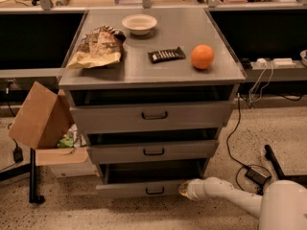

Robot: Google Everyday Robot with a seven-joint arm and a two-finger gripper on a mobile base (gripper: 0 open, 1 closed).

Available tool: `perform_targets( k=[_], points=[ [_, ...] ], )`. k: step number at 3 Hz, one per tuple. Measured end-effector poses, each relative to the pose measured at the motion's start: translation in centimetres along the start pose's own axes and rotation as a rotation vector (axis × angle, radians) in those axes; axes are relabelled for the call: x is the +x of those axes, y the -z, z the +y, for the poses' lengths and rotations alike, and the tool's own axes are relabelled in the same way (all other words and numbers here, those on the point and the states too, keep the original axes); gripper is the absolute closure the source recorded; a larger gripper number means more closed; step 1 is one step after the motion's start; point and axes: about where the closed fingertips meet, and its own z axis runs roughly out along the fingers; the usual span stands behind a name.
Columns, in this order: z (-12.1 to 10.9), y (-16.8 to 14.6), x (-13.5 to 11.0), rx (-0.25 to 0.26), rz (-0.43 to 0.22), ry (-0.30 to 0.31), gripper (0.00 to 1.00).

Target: Close bottom drawer

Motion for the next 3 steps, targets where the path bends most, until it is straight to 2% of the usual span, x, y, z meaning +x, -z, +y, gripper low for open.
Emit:
perform_targets(
  k=[1, 3],
  points=[
    [-1.5, -0.67, 0.03, 0.027, -0.004, -0.007, 1.0],
    [-1.82, -0.64, 0.19, 0.038, -0.01, -0.014, 1.0]
  ],
)
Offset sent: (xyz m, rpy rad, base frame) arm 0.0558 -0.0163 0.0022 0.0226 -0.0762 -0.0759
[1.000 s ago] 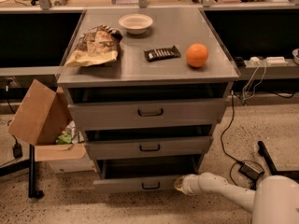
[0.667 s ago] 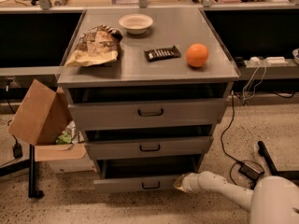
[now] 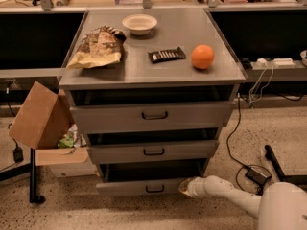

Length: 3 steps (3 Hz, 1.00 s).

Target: Close bottom drawer

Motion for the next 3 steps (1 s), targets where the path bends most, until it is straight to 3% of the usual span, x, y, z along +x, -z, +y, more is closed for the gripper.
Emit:
perform_targets(
  k=[1, 3],
  points=[
    [-0.39, -0.42, -0.13, 0.006, -0.018, -0.013, 1.0],
    [-0.36, -0.41, -0.12, 0.006, -0.018, -0.013, 0.62]
  ],
)
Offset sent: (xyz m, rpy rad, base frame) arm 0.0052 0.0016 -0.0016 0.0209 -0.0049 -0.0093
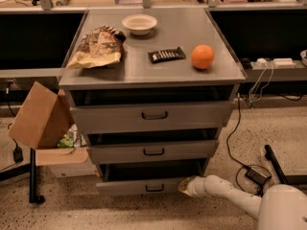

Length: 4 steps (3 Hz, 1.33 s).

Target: Close bottom drawer

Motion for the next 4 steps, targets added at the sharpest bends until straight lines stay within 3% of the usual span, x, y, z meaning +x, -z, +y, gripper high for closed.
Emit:
perform_targets(
  k=[2, 3, 4],
  points=[
    [0.01, 0.0, 0.0, 0.0, 0.0, 0.0, 0.15],
    [0.02, -0.01, -0.01, 0.0, 0.0, 0.0, 0.0],
    [0.02, -0.01, -0.01, 0.0, 0.0, 0.0, 0.0]
  ],
)
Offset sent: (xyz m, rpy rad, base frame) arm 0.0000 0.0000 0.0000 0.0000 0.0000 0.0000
